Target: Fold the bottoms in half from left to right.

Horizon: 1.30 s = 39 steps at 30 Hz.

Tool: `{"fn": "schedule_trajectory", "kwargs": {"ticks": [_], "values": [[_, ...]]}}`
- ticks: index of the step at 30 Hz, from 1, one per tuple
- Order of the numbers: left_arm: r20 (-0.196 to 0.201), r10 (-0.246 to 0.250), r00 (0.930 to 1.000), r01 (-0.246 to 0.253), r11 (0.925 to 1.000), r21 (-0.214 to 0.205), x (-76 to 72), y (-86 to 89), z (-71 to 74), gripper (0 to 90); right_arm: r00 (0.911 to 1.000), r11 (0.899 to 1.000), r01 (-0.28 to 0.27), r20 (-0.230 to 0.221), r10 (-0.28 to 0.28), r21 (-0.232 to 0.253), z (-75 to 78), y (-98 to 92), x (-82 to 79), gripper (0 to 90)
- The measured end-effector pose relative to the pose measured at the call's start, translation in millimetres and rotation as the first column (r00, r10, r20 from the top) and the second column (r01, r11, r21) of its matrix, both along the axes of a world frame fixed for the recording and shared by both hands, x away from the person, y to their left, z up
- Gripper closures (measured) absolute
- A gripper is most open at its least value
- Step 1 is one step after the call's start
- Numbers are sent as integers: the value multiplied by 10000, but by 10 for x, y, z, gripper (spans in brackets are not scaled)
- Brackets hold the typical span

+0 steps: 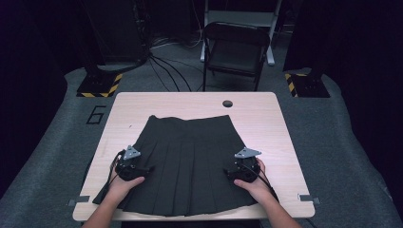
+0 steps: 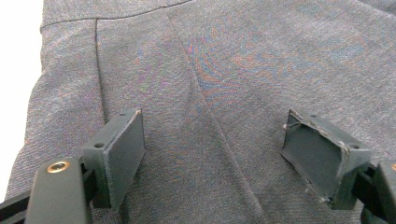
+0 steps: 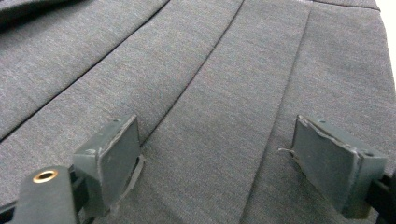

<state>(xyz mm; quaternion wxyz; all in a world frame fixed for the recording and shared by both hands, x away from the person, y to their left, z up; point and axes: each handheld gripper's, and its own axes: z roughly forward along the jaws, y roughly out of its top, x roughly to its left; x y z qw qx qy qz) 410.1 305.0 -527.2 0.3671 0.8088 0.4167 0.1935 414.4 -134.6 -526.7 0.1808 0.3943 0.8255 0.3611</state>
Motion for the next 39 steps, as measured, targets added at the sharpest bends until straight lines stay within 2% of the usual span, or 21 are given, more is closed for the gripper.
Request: {"fn": "schedule_trajectory", "kwargs": {"ticks": [5, 6, 7, 8, 10, 14, 15, 22, 31, 32, 34, 35, 37, 39], "values": [[-26, 75, 10000, -75, 10000, -21, -5, -5, 2, 207, 10000, 10000, 66, -60, -66, 63, -1, 5, -5, 151], [-26, 75, 10000, -75, 10000, -21, -5, -5, 2, 208, 10000, 10000, -14, 36, 14, -27, 0, -4, 2, 157], [-137, 52, 9999, -51, 10000, 16, -8, -2, 11, 209, 10000, 10000, -26, 41, 26, 36, -2, -3, -2, 165], [-40, 153, 9999, -153, 9998, -85, -8, -7, 1, 211, 10000, 9999, 69, -69, -68, 74, 1, 0, -13, 169], [-124, 112, 9999, -113, 9999, -37, -9, -3, 9, 213, 9999, 9998, 92, -42, -91, 161, -3, 0, -15, 171], [-55, 190, 9998, -190, 9998, -89, -6, -11, 3, 215, 10000, 10000, 41, -57, -41, 70, 1, -3, -13, 171], [-184, 121, 9998, -122, 9999, -44, -6, -3, 13, 215, 10000, 10000, 48, -64, -47, 73, 1, -2, -14, 172], [-206, 231, 9995, -232, 9997, -66, -7, -7, 18, 220, 10000, 10000, 4, -33, -4, 94, 3, -12, -13, 186], [-403, 447, 9982, -463, 9982, -393, -9, 32, 40, 273, 10000, 10000, 3, -36, -3, 93, 3, -13, -12, 187], [-321, 464, 9984, -480, 9977, -488, 0, 43, 37, 286, 10000, 10000, -8, -24, 8, 91, 3, -13, -12, 187], [-464, 502, 9977, -525, 9974, -493, -3, 55, 51, 308, 10000, 9999, -6, -19, 6, 101, 2, -13, -12, 186], [-359, 615, 9975, -635, 9963, -572, 0, 58, 46, 308, 10000, 9999, -6, -19, 6, 101, 2, -13, -12, 186], [-551, 733, 9958, -771, 9946, -692, -7, 94, 69, 326, 10000, 10000, -12, -31, 12, 82, 3, -15, -11, 187], [-582, 848, 9947, -891, 9932, -745, -13, 125, 86, 334, 10000, 10000, -12, -31, 12, 85, 3, -15, -11, 187]]}}
